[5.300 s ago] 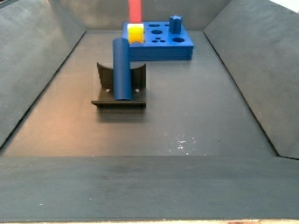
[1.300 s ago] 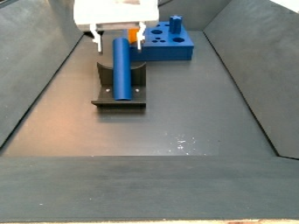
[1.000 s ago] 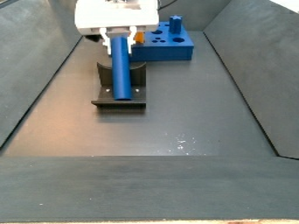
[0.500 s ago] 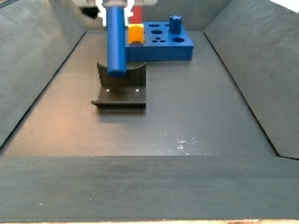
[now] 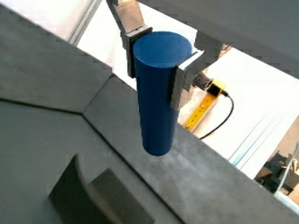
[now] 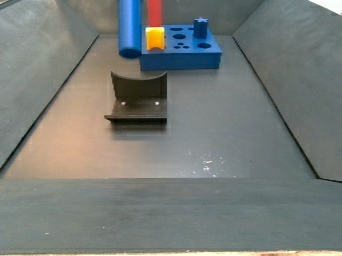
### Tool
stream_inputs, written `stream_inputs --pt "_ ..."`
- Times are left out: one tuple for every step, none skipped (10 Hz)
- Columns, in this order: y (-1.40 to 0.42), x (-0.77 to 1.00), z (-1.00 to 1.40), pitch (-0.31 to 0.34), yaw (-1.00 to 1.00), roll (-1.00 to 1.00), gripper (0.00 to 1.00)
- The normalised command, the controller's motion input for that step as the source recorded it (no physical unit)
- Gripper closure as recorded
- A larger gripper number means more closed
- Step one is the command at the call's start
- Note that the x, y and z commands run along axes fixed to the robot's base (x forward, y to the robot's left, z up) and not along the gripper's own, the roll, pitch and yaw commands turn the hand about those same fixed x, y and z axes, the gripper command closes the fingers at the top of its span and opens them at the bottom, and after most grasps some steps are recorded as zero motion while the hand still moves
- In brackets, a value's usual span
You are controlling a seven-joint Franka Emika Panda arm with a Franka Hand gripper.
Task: Pick up the round object. Move up. Place the round object on the fixture. Regrasp the round object. Move to above the board. Insert the round object.
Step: Move to above the board.
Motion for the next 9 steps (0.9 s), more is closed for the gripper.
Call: stream_inputs --pt "-0.11 0.01 1.00 0.138 0.08 -0.03 1.00" --pt "-0.10 0.02 1.00 0.142 0.09 -0.03 1.00" --pt "-0.09 0.03 1.00 0.143 0.10 -0.02 1.00" --pt "-0.09 0.03 1.00 0.138 0.11 -0.03 1.00" --pt "-0.07 0.03 0.87 0.125 0.12 -0.02 1.00" --pt "-0.05 0.03 0.70 0.115 0.12 -0.03 1.00" --pt "-0.03 0.03 0.49 0.101 0.12 -0.03 1.00" --pt "-0.02 0.02 0.33 0.090 0.11 -0.04 1.00" --pt "-0.02 0.02 0.17 0.082 0.11 -0.04 1.00"
